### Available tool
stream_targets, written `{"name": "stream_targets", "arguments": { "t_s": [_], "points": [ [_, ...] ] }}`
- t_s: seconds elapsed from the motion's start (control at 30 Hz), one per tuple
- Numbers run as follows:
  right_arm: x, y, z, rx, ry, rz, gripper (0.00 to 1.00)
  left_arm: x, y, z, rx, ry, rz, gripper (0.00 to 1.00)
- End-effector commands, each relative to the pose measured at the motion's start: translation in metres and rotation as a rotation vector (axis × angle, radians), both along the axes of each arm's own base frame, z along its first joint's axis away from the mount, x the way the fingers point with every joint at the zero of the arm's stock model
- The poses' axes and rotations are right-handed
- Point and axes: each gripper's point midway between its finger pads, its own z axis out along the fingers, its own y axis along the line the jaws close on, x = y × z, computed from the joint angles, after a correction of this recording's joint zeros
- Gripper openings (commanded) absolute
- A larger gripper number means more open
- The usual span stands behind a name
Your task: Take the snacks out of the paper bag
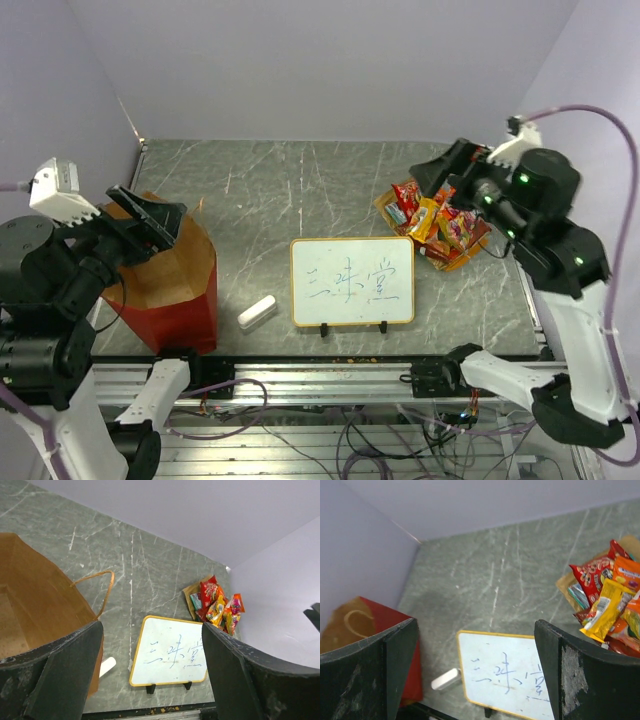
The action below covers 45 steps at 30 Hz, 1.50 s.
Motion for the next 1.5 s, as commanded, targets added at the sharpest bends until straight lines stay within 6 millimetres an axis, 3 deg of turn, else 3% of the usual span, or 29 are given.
{"name": "stream_targets", "arguments": {
  "t_s": [0.0, 0.17, 0.4, 0.63, 0.87, 1.47],
  "points": [
    [-0.025, -0.008, 0.025, 0.064, -0.041, 0.001, 1.00, -0.020, -0.008, 0.009, -0.017, -0.030, -0.045, 0.91],
    [-0.050, -0.030, 0.040, 0.076, -0.078, -0.051, 1.00, -0.025, -0.018, 0.019, -0.070, -0.086, -0.085, 0.91],
    [-0.077, -0.056, 0.045, 0.082, -0.092, -0.122, 1.00, -0.023, -0.023, 0.038, -0.058, -0.113, -0.123, 0.91],
    [-0.091, -0.069, 0.055, 0.088, -0.109, -0.153, 1.00, -0.022, -0.027, 0.040, -0.105, -0.153, -0.135, 0.92],
    [-0.095, -0.075, 0.056, 0.083, -0.118, -0.170, 1.00, -0.016, -0.028, 0.041, -0.089, -0.141, -0.144, 0.91],
    [-0.084, -0.081, 0.060, 0.066, -0.133, -0.221, 1.00, -0.012, -0.022, 0.032, -0.104, -0.139, -0.104, 0.91]
  ]
}}
